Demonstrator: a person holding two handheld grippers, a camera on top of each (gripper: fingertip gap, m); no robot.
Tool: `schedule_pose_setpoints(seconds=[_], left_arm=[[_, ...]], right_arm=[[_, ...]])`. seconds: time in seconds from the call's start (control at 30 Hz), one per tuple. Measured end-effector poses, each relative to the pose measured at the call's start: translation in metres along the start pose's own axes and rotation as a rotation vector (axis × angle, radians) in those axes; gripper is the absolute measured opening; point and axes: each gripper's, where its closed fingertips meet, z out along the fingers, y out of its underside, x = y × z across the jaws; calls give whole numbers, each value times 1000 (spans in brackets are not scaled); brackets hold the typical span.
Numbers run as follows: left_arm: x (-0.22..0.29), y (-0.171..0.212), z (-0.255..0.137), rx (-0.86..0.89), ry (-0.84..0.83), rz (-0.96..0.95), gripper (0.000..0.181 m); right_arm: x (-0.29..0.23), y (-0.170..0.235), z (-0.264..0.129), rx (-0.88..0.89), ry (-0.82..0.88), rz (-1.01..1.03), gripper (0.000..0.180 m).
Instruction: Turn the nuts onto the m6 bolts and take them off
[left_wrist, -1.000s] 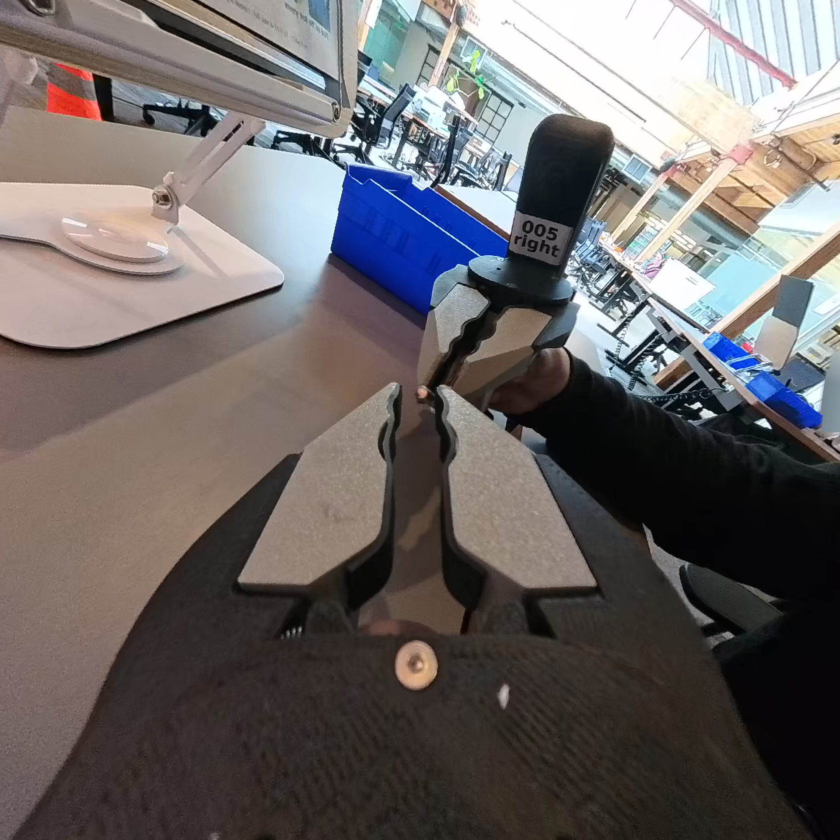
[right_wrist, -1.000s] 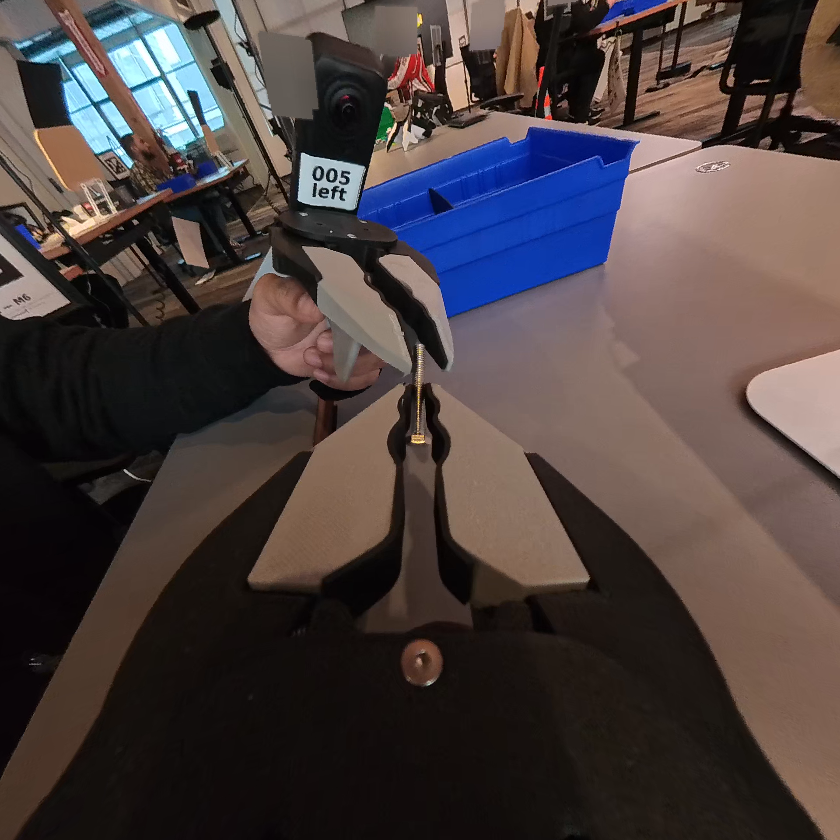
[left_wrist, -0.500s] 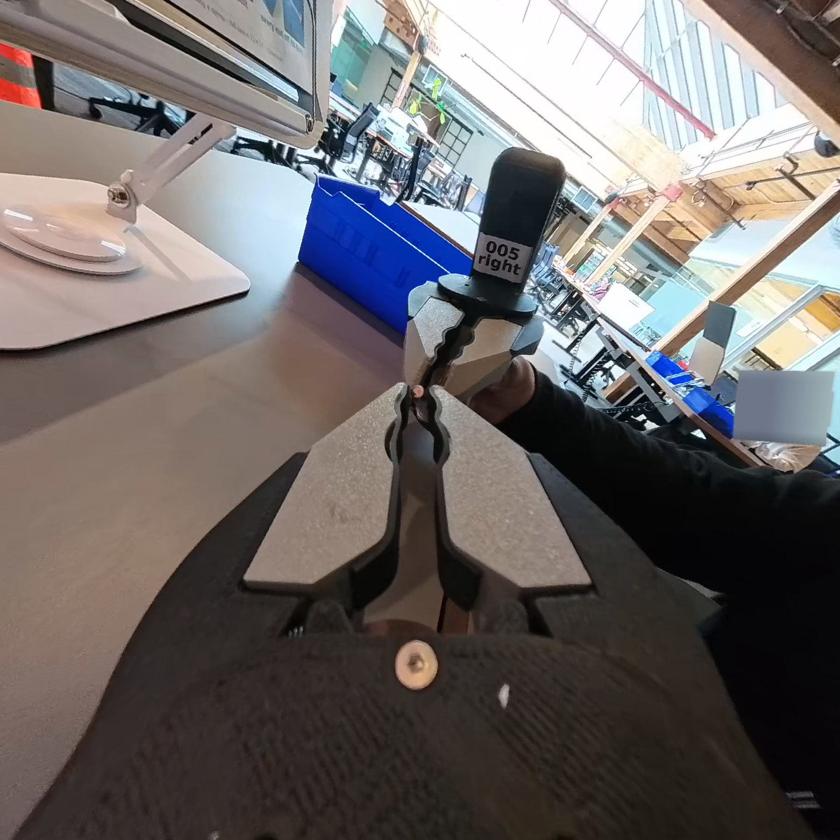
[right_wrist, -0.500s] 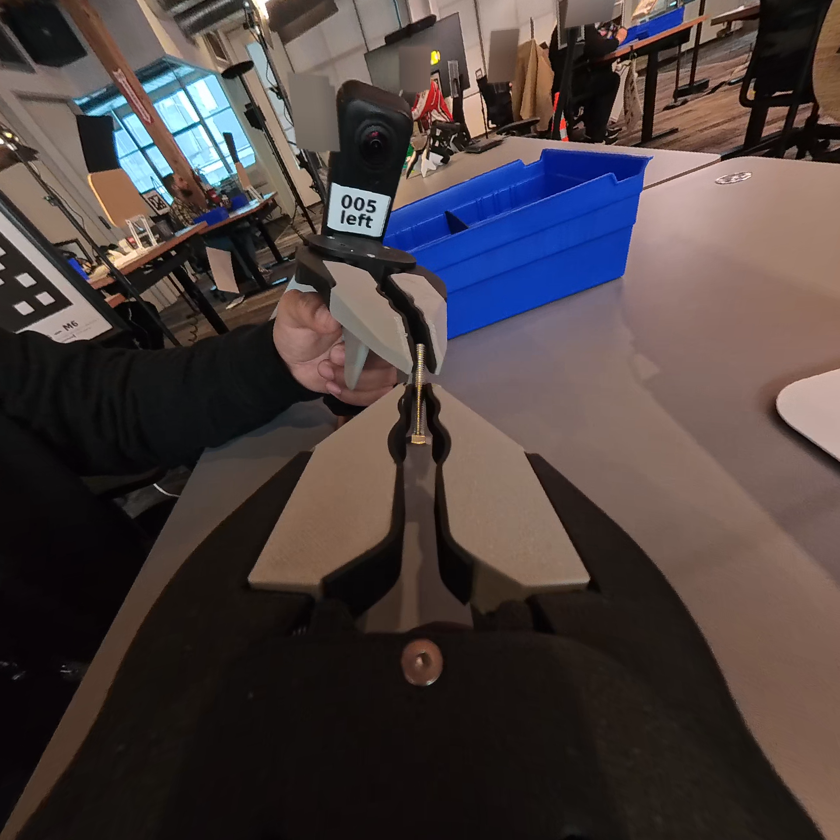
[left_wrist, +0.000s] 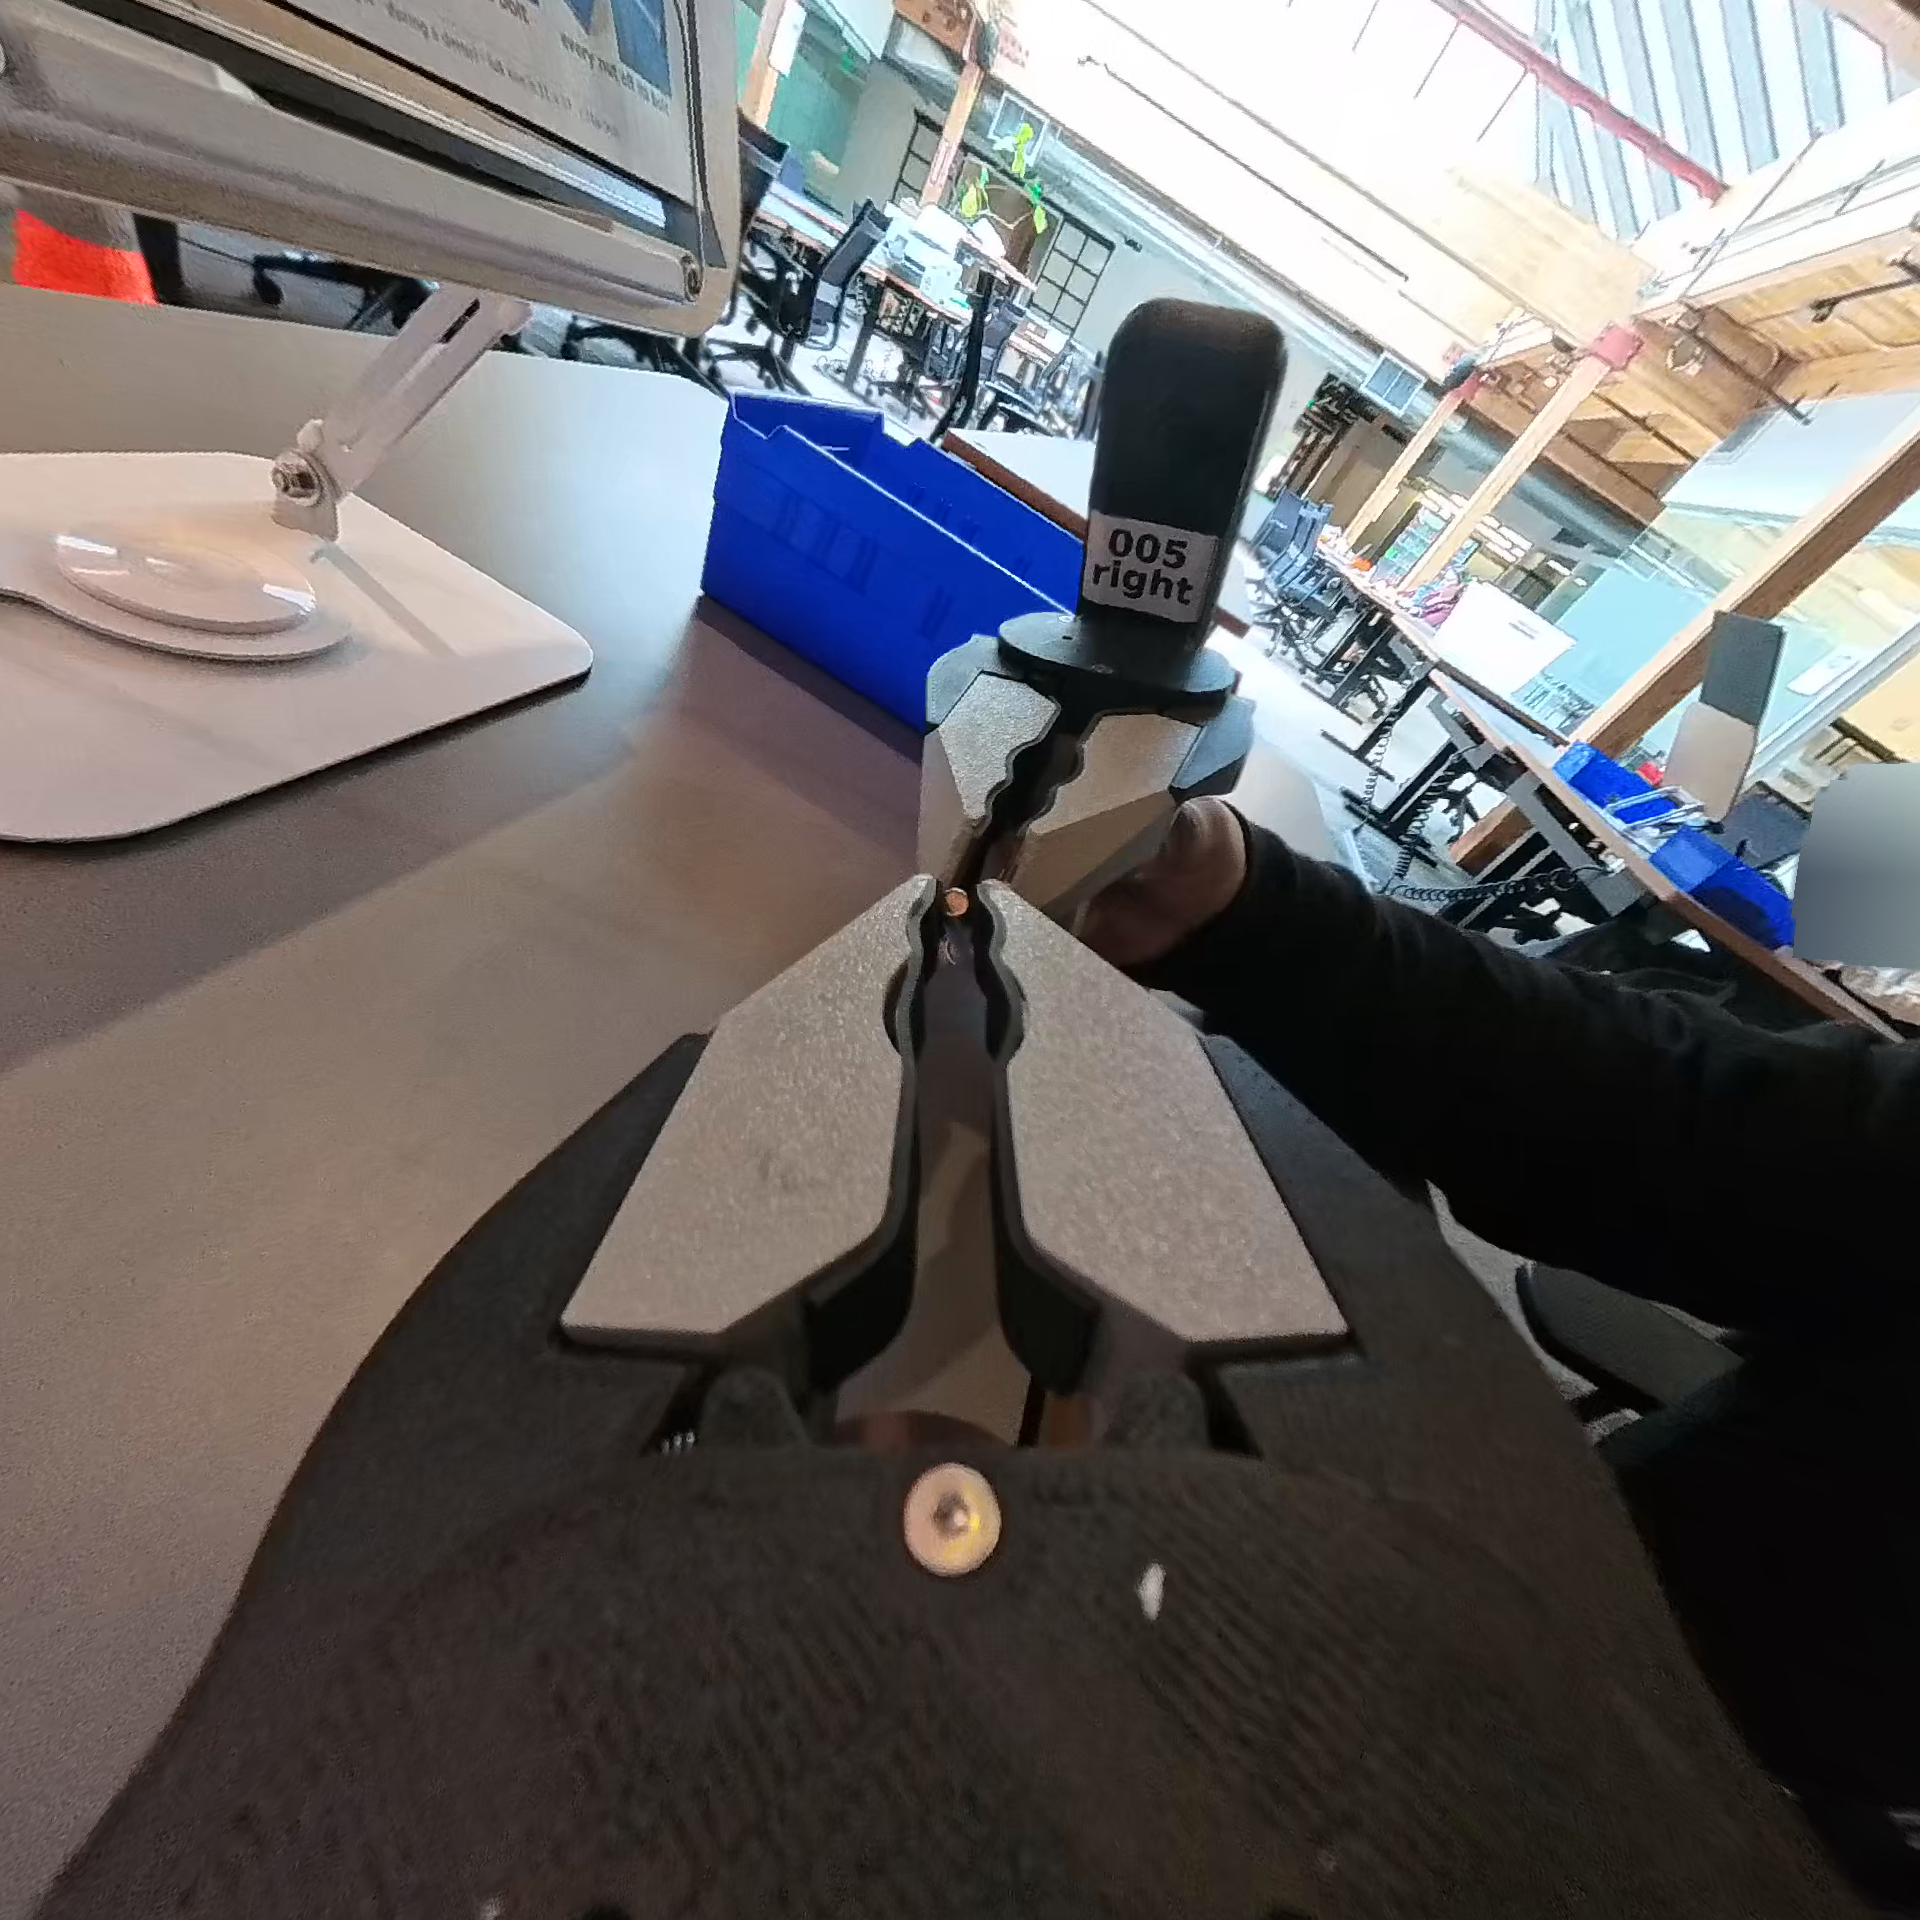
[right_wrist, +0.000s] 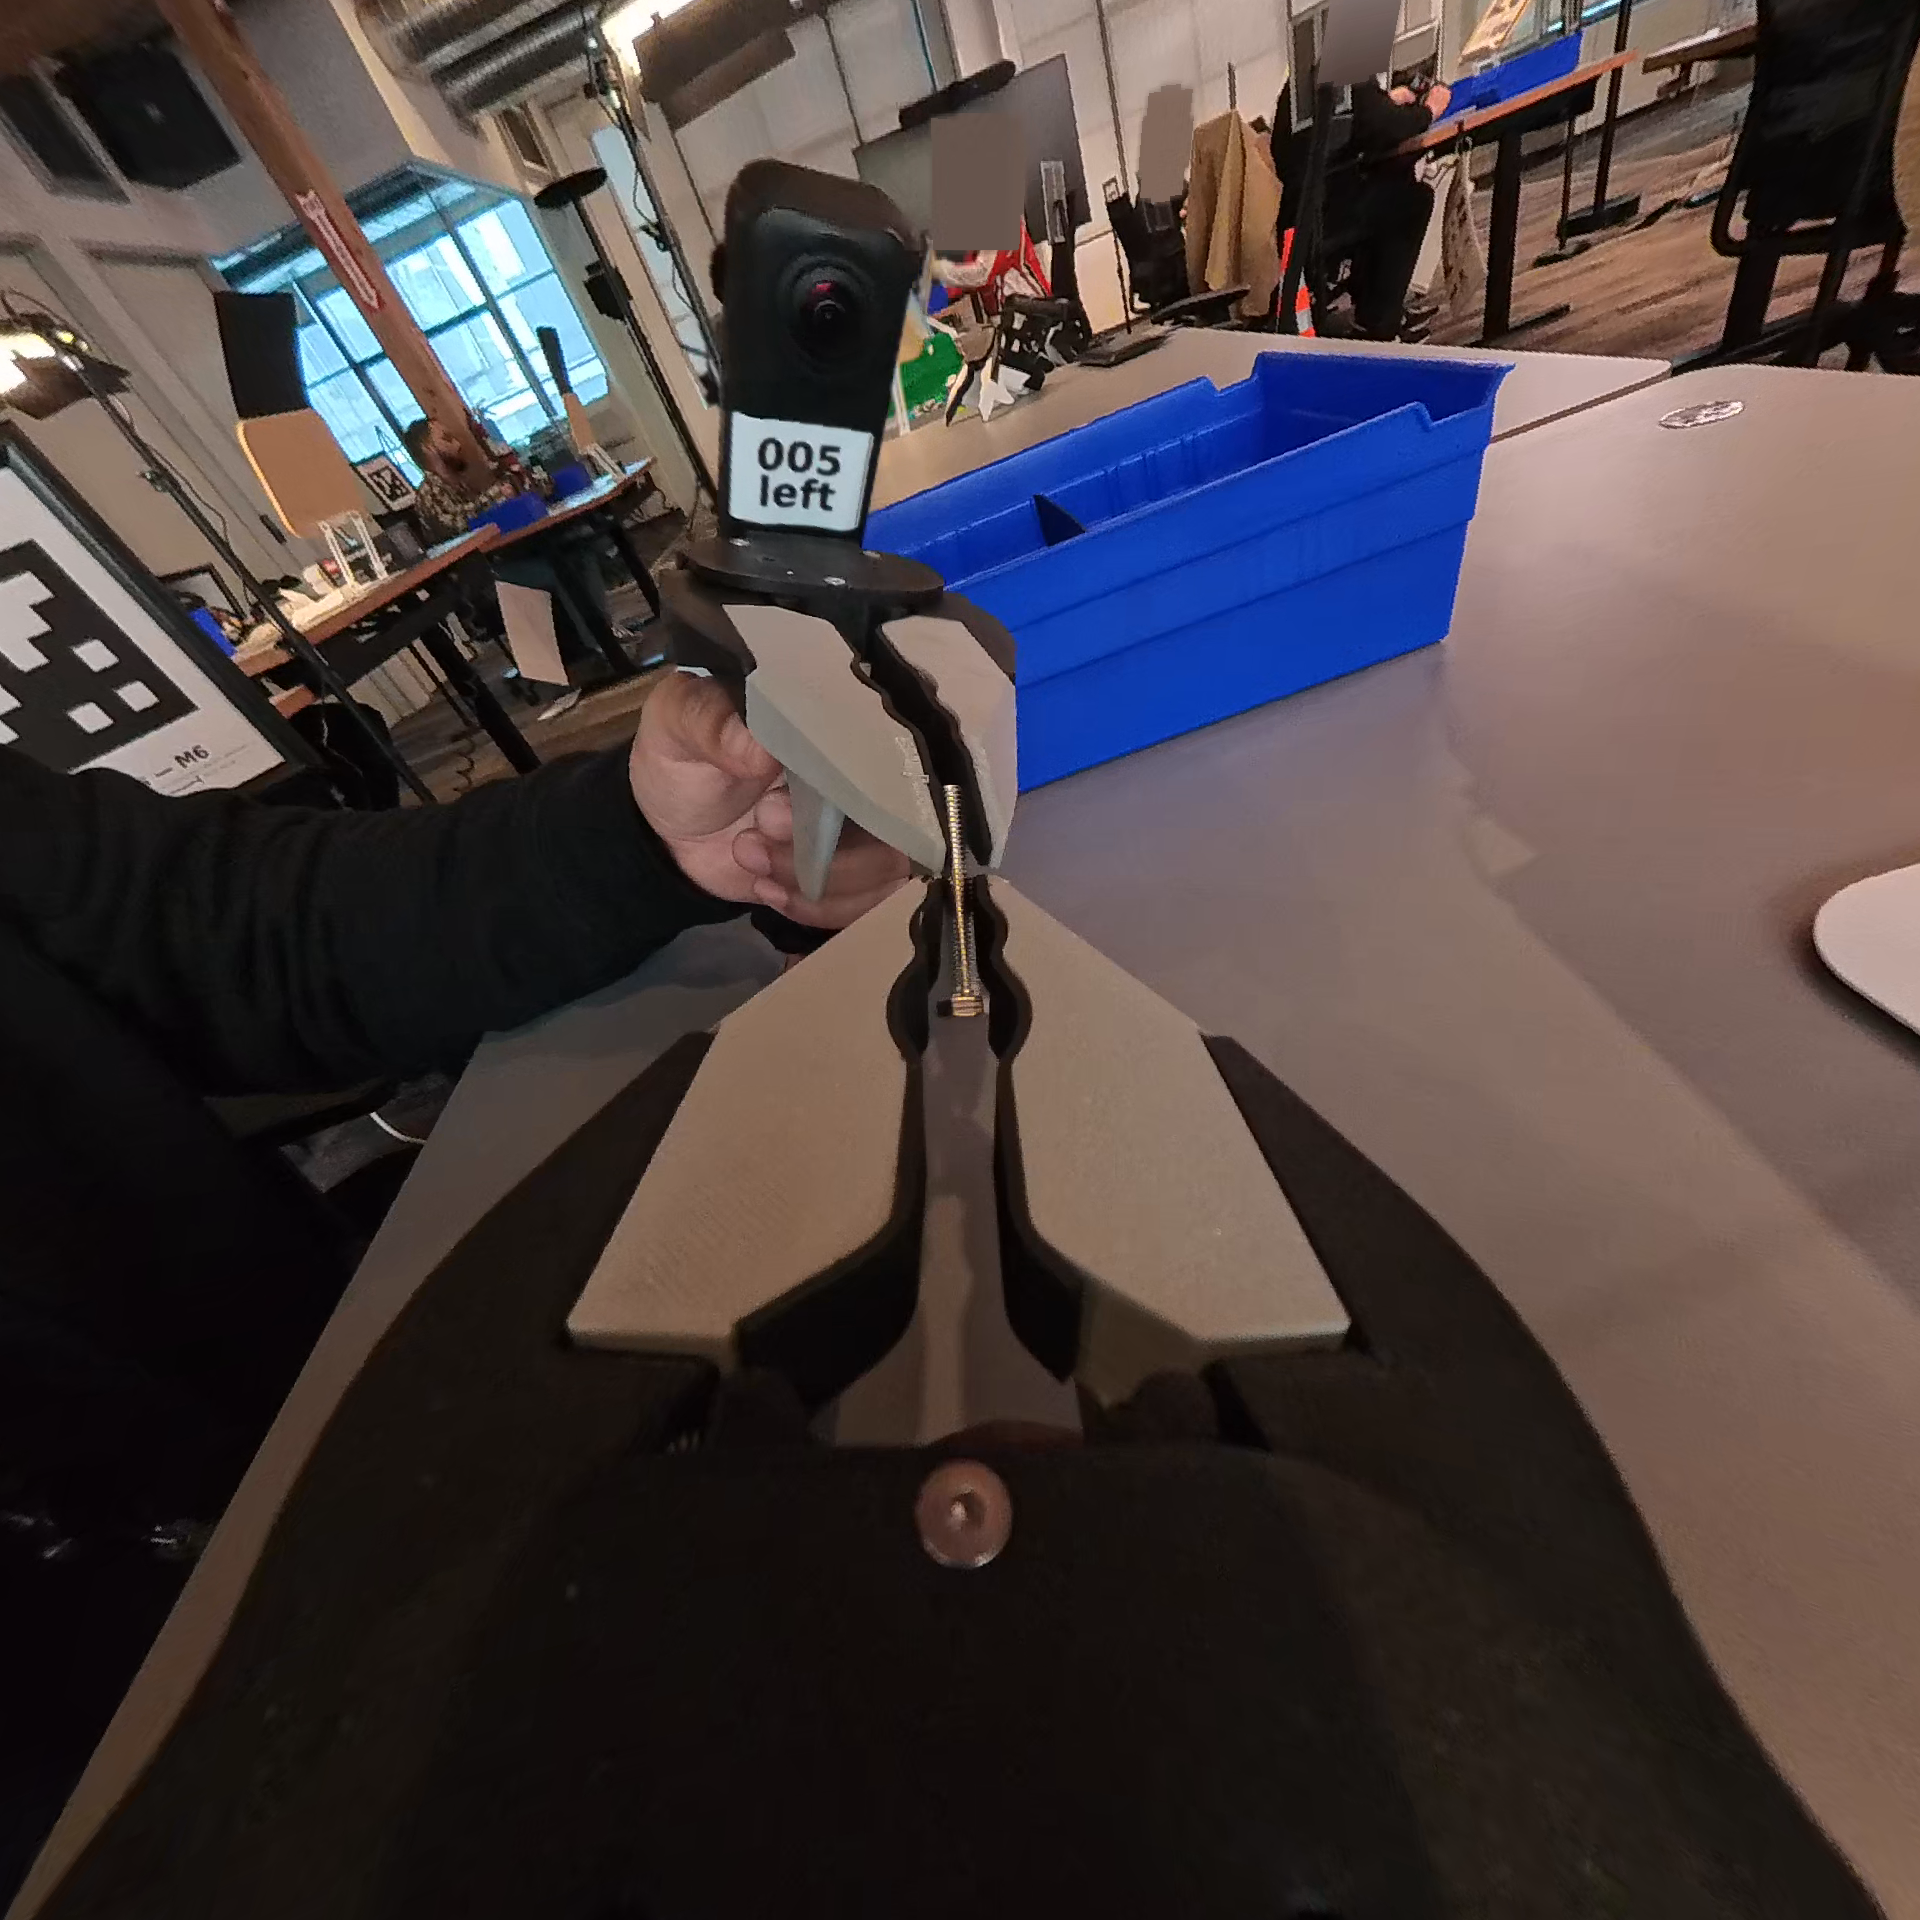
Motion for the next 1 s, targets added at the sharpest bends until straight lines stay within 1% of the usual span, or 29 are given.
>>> schedule_pose_setpoints(seconds=[0.2, 0.33, 0.53, 0.6, 0.67, 0.77, 0.9, 1.0], left_arm=[[0, 4, 1, -39, -31, 45, 2], [-2, 11, 3, -80, -49, 64, 2], [-5, 17, 5, -117, -75, 90, 2], [-6, 19, 5, -125, -81, 94, 2], [-8, 23, 6, -147, -94, 101, 2], [-12, 29, 8, -185, -125, 127, 2], [-14, 35, 9, -217, -139, 142, 2], [-16, 38, 10, -233, -152, 150, 2]], right_arm=[[0, 4, 0, -6, -20, 20, 3], [2, 11, 0, -56, 3, -23, 4], [7, 29, 3, -176, 61, -93, 13], [10, 35, 5, -209, 83, -115, 12], [10, 39, 7, -237, 96, -140, 7], [14, 47, 8, -289, 130, -170, 7], [18, 50, 8, -314, 158, -184, 16], [18, 52, 9, -326, 163, -195, 13]])
